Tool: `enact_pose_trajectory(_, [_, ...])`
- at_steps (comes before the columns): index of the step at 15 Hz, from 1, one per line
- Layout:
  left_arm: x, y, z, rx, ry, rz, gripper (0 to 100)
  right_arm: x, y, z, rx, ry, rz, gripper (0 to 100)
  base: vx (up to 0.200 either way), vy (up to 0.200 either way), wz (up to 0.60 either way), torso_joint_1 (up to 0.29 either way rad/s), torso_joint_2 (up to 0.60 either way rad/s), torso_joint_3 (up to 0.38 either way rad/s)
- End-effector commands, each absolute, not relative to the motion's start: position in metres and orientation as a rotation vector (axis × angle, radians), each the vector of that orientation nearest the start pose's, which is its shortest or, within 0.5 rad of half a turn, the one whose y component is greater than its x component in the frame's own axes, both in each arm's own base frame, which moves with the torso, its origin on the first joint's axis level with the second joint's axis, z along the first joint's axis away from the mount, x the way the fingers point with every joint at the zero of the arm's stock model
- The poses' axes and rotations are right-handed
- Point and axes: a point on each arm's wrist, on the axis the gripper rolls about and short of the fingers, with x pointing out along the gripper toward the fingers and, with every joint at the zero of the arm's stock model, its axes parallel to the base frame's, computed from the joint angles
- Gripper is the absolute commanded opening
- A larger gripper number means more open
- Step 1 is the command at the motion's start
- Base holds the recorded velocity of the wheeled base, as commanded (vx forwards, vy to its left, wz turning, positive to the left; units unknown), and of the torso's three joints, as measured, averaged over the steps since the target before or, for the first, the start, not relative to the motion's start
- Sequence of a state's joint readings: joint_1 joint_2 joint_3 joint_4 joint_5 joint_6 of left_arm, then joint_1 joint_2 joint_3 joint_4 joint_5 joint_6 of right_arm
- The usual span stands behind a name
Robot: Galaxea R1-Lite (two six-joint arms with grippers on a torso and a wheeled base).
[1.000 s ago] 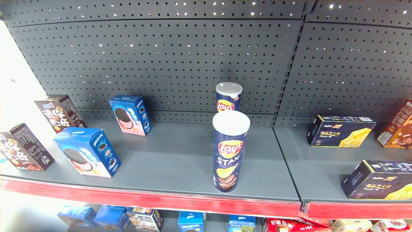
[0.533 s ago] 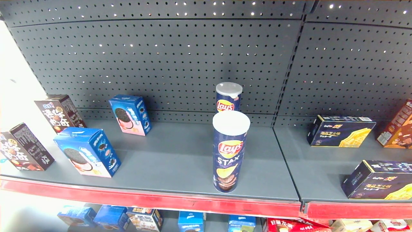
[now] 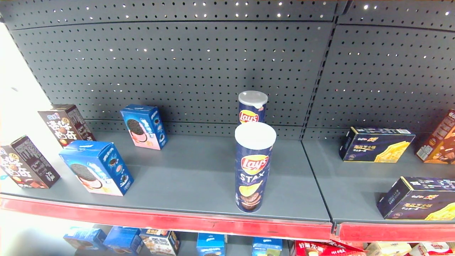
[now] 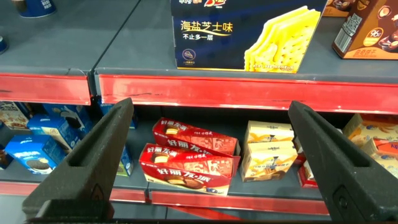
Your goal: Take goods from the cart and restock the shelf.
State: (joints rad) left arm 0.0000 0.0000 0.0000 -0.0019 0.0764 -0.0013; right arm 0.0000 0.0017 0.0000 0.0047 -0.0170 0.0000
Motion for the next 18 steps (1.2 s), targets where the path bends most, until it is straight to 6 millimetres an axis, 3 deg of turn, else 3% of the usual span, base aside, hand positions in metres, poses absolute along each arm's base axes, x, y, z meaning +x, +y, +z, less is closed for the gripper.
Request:
enact_pose_trajectory(1, [-0.0228, 0.0017, 0.0758, -0.002, -0.002, 0.077, 100, -0.0227, -0.0004, 0.0750, 0.001, 0.006, -0.017, 100, 0.000, 0.000, 0.00, 0.000, 0.00, 0.000])
enact_pose_trajectory(18, [-0.0228, 0.0017, 0.0758, -0.002, -0.002, 0.077, 100, -0.0227, -0.0003, 0.0750, 0.000, 0.006, -0.014, 100, 0.000, 0.000, -0.04, 0.000, 0.00, 0.000])
